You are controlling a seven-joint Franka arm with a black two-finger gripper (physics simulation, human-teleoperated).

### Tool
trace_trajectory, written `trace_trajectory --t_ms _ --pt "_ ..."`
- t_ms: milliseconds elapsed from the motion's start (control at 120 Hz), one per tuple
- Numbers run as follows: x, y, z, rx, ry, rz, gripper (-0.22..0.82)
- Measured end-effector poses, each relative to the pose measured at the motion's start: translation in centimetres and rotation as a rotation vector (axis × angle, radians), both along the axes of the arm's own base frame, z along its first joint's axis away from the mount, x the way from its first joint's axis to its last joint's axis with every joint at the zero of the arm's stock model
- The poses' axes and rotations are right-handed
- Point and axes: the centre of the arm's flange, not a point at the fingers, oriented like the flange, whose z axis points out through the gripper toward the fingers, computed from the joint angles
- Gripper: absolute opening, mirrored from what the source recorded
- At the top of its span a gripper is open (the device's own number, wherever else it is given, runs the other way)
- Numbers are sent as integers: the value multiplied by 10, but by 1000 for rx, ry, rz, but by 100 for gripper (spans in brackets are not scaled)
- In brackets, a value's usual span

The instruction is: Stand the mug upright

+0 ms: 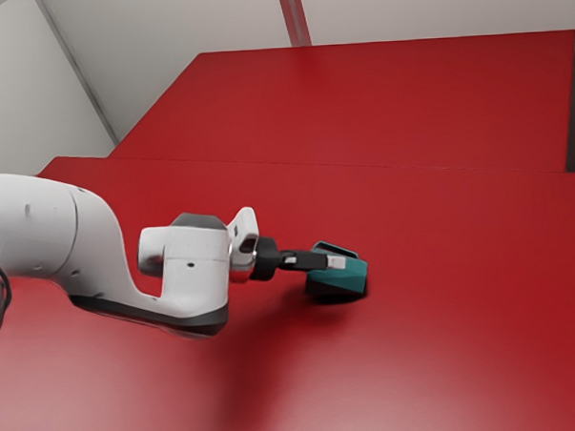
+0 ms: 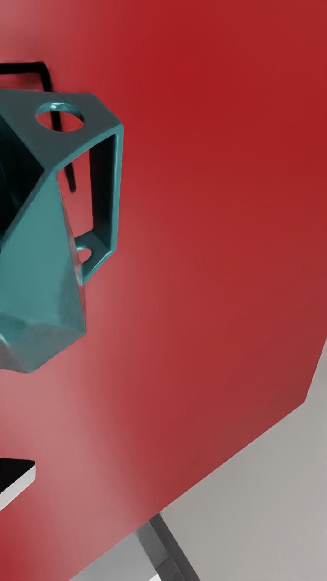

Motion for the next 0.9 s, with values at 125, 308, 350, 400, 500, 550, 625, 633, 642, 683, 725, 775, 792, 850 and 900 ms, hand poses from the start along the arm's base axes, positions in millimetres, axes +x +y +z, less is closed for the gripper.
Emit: trace_trajectory --t_ms 125,308,350,400,500,550,625,633,642,683,725,775,792,850,900 --pt "-1 -1 5 13 -14 8 7" --pt "1 1 6 31 -24 15 -10" --pt "1 2 8 31 -29 15 -12" --pt "1 2 14 29 -40 17 -13" --pt "2 4 21 31 -57 21 -15" --pt "2 5 28 32 -70 24 -16" --pt "1 7 37 36 -86 31 -17" --pt "1 7 38 36 -88 32 -17" --pt "1 7 40 36 -91 33 -17" --pt "1 9 45 42 -101 35 -17" --pt "1 10 49 60 -113 24 -17" --pt "4 12 57 103 -139 -16 -18" --pt "5 13 59 120 -149 -32 -18" --pt "9 15 67 184 -181 -90 -18" --pt "12 17 71 240 -200 -139 -18"
